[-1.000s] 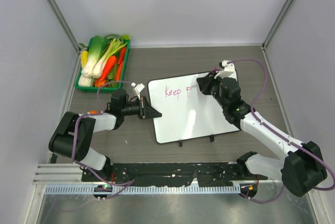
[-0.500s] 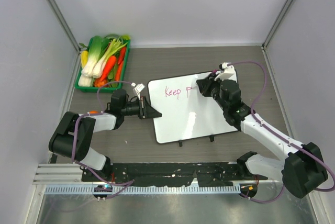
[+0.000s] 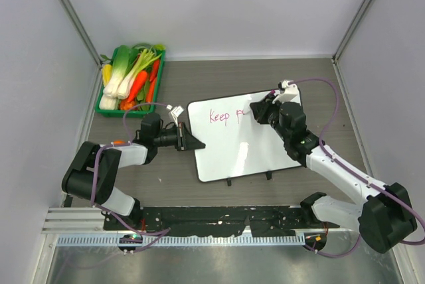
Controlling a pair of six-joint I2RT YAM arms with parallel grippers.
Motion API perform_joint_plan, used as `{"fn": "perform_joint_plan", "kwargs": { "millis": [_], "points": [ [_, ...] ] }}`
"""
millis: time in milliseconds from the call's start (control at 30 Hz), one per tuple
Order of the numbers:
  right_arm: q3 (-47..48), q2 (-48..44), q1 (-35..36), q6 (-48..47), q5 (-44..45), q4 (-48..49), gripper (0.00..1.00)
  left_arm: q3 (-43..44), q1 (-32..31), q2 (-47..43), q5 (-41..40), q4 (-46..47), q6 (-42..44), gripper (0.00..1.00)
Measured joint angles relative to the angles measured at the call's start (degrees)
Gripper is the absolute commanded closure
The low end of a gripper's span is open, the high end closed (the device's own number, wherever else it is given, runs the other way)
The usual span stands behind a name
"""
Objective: Write a sentence on the whiteboard
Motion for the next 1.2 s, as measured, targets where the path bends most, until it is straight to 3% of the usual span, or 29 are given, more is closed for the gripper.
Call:
{"fn": "perform_joint_plan", "kwargs": {
  "millis": [1200],
  "points": [
    [3.50, 1.68, 0.04, -0.26, 4.72, -1.97, 1.00, 0.00, -0.04, 0.00, 0.00, -0.02, -0.02, 1.00]
  ]
}}
